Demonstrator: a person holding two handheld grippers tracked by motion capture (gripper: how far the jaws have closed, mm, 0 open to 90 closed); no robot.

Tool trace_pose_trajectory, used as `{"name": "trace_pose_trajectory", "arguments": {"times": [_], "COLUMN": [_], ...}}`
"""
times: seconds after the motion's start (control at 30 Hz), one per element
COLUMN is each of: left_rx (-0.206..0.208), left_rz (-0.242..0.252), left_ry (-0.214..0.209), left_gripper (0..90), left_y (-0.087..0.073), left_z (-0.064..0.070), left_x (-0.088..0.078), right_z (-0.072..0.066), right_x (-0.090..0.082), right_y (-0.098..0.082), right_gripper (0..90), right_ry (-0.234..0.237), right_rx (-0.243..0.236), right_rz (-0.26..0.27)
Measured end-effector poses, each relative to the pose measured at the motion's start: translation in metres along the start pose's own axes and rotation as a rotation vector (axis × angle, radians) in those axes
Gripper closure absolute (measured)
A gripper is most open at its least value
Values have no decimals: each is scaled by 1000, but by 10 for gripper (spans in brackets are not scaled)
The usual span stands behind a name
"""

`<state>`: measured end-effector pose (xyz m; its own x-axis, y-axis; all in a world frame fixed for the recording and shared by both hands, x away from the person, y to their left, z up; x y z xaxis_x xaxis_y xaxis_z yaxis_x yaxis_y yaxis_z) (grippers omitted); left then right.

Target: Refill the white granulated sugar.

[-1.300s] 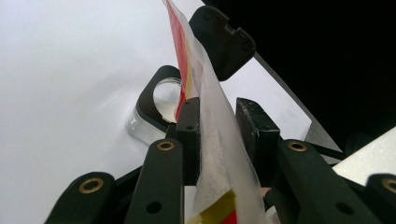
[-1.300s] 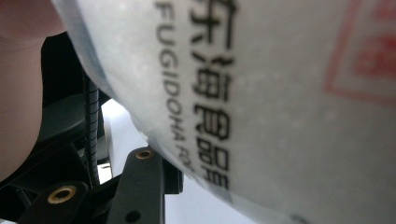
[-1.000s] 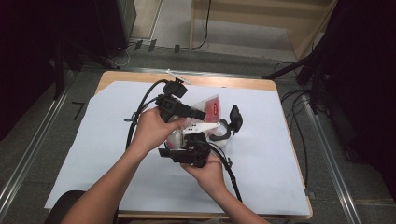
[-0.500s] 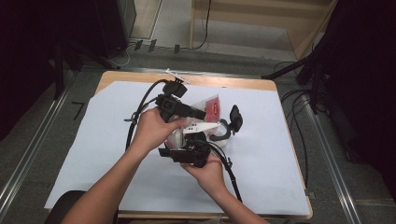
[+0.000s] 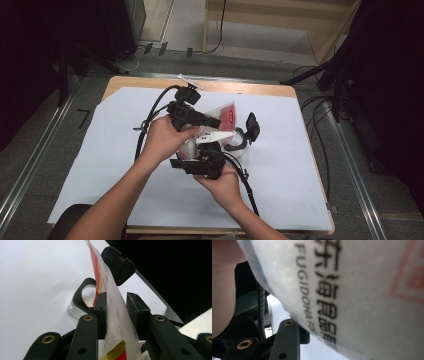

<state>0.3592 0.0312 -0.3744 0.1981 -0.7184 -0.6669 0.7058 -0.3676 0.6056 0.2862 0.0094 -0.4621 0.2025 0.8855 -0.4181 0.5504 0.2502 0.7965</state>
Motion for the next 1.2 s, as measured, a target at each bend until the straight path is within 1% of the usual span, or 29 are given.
{"name": "trace_pose_trajectory", "arguments": {"times": [0.37,0.6,0.9,1.2], "left_rx": [9,11,8,12], "left_rz": [2,-3,2,8], "left_ry": [-5,7,10,4], "left_gripper": [718,717,718,718], "left_y": [0,0,0,0], "left_z": [1,1,2,3], "left_x": [0,0,0,1], "right_z": [0,0,0,0], "right_x": [0,0,0,0], "right_y": [0,0,0,0], "right_gripper": [615,615,615,615], "right_ry": [-1,-3,-2,-4], "right_rx": [0,-2,-2,-1], "right_rz": [1,1,2,1]}}
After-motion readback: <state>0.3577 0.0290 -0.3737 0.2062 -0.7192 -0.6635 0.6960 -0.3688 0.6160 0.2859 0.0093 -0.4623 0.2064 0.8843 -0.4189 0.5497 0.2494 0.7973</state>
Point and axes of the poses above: each handheld gripper's, and its own axes: x roughly forward along the jaws, y roughly out of its top, z roughly to its right, the point moved 6 cm from there along x, roughly forward along the jaws
